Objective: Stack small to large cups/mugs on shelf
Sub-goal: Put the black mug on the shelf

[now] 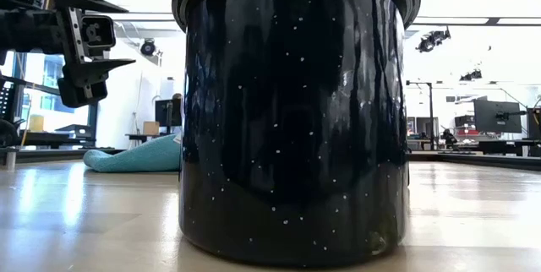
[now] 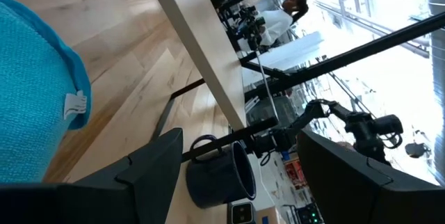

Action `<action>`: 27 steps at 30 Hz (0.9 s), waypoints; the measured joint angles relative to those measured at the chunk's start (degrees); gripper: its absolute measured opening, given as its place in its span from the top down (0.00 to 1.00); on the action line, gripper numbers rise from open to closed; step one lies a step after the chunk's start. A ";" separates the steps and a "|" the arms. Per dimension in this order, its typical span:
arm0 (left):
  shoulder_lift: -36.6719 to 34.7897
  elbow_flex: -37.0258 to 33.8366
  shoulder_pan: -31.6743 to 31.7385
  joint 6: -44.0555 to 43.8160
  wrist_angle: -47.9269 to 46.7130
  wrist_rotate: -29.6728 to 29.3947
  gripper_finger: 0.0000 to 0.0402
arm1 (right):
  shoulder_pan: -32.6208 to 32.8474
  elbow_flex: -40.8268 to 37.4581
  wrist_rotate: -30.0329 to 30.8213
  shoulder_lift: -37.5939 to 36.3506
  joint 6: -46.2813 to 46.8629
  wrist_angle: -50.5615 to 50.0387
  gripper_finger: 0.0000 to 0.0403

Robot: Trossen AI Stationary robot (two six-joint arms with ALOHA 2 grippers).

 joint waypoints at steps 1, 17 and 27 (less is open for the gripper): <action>0.00 0.02 -0.02 0.00 0.00 0.00 0.33 | 0.63 -1.40 0.42 -0.04 0.68 2.24 0.56; 0.00 0.01 0.00 -0.07 0.02 2.33 0.33 | 9.35 -16.09 1.82 0.57 10.34 28.97 0.56; 0.00 0.02 0.00 -0.09 -0.20 2.21 0.33 | 14.63 -16.40 2.07 11.80 10.22 35.71 0.56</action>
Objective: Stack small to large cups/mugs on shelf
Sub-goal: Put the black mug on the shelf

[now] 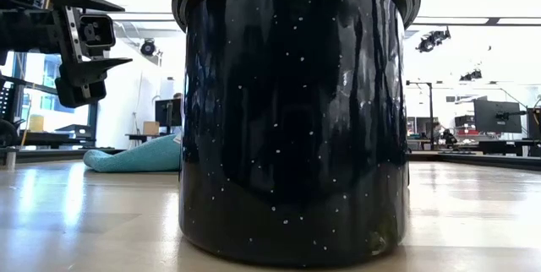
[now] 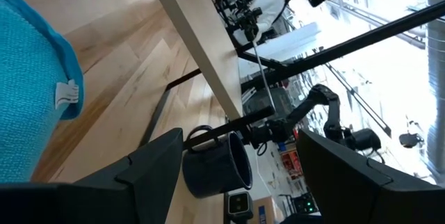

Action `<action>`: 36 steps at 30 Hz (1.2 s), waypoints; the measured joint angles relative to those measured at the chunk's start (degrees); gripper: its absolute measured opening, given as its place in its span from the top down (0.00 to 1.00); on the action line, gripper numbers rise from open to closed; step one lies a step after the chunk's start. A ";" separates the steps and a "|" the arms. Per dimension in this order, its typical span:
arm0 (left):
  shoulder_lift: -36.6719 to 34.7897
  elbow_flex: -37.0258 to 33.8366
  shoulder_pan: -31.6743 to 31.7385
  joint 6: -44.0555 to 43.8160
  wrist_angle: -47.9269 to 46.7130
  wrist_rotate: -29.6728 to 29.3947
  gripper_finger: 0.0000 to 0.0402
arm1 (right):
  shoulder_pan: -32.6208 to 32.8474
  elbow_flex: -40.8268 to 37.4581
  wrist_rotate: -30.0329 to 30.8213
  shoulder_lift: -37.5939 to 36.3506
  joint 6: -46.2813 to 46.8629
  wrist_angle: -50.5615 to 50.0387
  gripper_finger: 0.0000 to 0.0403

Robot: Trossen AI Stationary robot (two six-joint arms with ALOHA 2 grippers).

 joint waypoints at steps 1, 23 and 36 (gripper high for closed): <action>0.00 -0.01 0.00 0.00 0.00 0.00 0.33 | 0.27 0.00 0.00 1.36 0.11 0.54 0.56; 0.00 0.00 0.00 -0.13 -1.79 -0.02 0.33 | 13.42 9.18 6.36 8.79 4.88 -11.06 0.56; 0.00 0.00 0.00 -1.29 -3.34 1.51 0.33 | 26.72 9.94 26.50 8.79 10.02 -18.79 0.56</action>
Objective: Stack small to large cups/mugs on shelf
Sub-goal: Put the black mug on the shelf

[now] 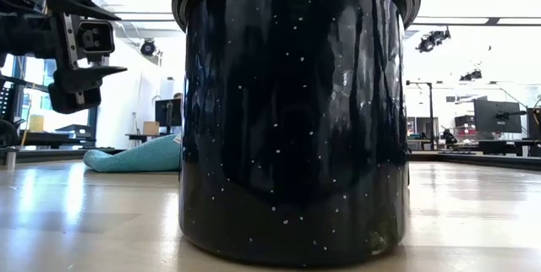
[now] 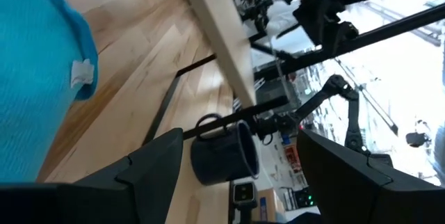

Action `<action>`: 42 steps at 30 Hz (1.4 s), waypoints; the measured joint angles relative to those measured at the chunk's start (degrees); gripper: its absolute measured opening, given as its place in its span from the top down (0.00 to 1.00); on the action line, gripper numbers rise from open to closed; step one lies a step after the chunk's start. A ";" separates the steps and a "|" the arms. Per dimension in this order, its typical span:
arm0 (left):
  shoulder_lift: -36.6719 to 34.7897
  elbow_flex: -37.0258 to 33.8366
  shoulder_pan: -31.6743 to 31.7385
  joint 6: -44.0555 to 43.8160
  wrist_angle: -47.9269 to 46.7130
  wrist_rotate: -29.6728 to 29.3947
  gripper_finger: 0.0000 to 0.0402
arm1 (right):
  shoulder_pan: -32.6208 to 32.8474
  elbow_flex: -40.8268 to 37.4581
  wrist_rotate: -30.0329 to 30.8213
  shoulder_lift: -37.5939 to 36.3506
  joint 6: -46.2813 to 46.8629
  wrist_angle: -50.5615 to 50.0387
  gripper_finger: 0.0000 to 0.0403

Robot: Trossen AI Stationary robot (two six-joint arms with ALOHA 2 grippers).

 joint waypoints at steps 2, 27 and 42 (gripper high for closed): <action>-0.02 -0.01 0.00 -0.02 -0.74 0.49 0.33 | 2.08 0.00 3.42 0.00 1.01 -0.40 0.56; 0.00 0.00 0.00 1.49 -3.99 -1.07 0.33 | 4.64 14.13 0.62 17.19 -3.29 -13.77 0.56; -0.02 0.00 -0.01 4.68 -6.91 2.58 0.33 | -0.75 20.10 -3.68 22.83 -2.13 -15.17 0.56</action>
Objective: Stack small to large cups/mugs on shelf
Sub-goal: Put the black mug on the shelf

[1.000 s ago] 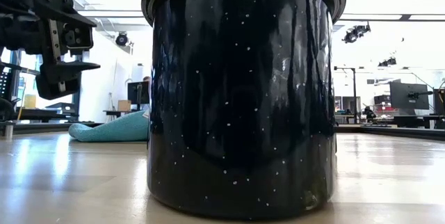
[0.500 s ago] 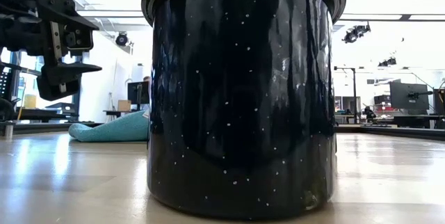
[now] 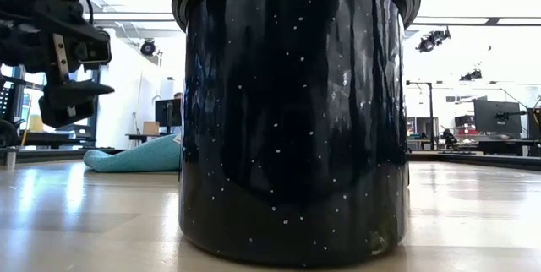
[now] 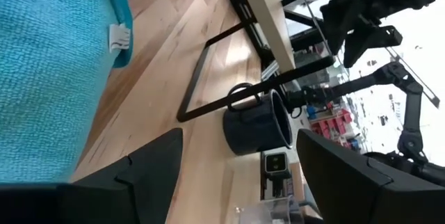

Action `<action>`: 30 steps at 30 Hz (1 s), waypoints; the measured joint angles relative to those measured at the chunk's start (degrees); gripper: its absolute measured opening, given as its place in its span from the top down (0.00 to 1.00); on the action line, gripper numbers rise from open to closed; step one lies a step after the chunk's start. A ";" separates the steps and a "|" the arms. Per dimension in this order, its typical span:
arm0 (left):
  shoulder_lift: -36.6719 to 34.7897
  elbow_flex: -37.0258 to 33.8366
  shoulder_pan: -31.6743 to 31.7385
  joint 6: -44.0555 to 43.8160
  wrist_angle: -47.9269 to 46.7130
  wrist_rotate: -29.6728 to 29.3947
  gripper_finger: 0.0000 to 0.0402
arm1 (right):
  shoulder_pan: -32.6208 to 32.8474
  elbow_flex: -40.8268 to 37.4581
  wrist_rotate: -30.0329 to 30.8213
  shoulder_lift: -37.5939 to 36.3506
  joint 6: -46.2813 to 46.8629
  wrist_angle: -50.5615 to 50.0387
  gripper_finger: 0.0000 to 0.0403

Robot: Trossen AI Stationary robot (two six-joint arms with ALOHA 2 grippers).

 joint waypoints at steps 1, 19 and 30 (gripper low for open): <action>-0.01 0.00 -0.03 -0.10 0.12 0.04 0.33 | -0.15 0.40 -0.17 0.30 -0.47 -0.45 0.56; 0.00 0.00 0.01 1.32 -0.13 -5.15 0.33 | 3.13 1.16 13.85 0.79 -12.75 -1.35 0.56; 0.00 -0.01 0.01 1.28 -0.18 -4.14 0.33 | 3.18 3.40 13.47 5.67 -10.55 0.32 0.56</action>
